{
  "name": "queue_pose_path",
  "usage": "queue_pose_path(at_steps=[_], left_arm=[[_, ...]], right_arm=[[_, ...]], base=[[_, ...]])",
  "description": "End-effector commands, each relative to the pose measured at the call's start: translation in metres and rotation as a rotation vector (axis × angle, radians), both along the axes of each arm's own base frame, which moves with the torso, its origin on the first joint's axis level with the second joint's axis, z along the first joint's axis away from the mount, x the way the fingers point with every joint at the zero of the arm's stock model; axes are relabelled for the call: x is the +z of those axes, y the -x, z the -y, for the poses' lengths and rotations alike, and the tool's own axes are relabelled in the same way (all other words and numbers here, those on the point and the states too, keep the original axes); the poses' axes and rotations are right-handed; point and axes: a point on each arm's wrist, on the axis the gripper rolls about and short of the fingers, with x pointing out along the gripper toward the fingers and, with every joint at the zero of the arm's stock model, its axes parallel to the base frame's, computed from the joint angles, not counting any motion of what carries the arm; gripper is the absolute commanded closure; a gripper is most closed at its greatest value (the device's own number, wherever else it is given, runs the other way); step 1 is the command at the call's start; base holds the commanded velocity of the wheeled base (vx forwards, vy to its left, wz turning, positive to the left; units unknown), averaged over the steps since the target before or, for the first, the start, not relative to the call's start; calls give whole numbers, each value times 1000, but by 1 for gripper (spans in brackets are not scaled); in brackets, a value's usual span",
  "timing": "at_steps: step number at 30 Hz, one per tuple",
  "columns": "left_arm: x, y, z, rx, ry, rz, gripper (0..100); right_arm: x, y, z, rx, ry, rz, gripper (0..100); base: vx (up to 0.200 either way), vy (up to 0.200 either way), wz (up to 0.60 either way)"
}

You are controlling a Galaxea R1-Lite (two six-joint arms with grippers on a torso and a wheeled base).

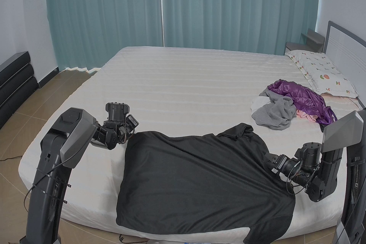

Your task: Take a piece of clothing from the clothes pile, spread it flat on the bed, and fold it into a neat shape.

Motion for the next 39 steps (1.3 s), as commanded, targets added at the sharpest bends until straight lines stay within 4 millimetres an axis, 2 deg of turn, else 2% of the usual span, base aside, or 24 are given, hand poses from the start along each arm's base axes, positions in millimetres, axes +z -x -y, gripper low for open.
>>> queue_pose_path(at_steps=[1, 5, 9, 15, 16, 24, 34, 35, 39], left_arm=[[15, -10, -8, 84, 26, 107, 100], [19, -12, -15, 113, 44, 152, 100], [18, -12, -24, 127, 44, 149, 100], [10, -5, -24, 92, 54, 99, 100], [9, -4, -24, 78, 61, 91, 0], [3, 18, -17, -102, 140, -14, 0], [-8, 23, -10, -148, 88, -64, 0], [-8, 23, -8, -152, 85, -65, 100], [-7, 22, -8, -155, 84, -62, 100]], right_arm=[[1, -30, 0, -15, -2, 88, 0], [3, -62, -4, -24, 1, 127, 0], [2, -91, -9, -20, 7, 88, 0], [-2, -121, -14, -29, 21, 49, 0], [-4, -123, -14, -29, 21, 49, 0], [-17, -141, -16, -7, 37, 53, 0], [-23, -150, -13, -6, 42, 63, 0], [-24, -150, -13, -6, 44, 60, 0], [-28, -151, -14, -4, 44, 61, 0]], base=[[0, 0, 0], [0, 0, 0], [0, 0, 0], [0, 0, 0], [0, 0, 0], [0, 0, 0], [0, 0, 0], [0, 0, 0], [0, 0, 0]])
